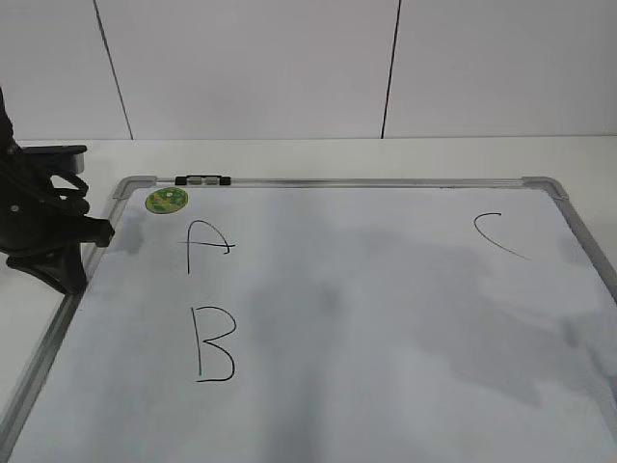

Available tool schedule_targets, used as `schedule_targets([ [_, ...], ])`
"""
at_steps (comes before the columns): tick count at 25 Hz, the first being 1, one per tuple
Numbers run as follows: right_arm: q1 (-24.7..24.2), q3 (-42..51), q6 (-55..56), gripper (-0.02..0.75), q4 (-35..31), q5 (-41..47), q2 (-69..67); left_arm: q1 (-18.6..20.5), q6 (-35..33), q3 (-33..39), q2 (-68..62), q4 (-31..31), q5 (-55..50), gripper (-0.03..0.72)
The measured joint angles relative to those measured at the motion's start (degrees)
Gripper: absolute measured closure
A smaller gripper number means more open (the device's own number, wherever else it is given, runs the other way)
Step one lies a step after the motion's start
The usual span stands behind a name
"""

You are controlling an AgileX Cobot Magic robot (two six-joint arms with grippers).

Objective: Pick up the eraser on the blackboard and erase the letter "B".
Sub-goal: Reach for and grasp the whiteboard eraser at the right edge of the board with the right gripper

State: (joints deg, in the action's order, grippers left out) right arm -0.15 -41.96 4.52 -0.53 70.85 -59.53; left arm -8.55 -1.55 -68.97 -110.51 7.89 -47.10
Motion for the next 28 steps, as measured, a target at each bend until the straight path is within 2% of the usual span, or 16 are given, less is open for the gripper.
schedule_targets([
  [19, 0.0, -0.2, 0.1, 0.120, 3.3, -1.4, -15.3, 0.0, 0.1, 0.0, 0.0, 0.0, 0.0, 0.665],
  [28, 0.0, -0.3, 0.1, 0.120, 3.4, -5.2, -20.5, 0.0, 0.1, 0.0, 0.0, 0.0, 0.0, 0.665],
])
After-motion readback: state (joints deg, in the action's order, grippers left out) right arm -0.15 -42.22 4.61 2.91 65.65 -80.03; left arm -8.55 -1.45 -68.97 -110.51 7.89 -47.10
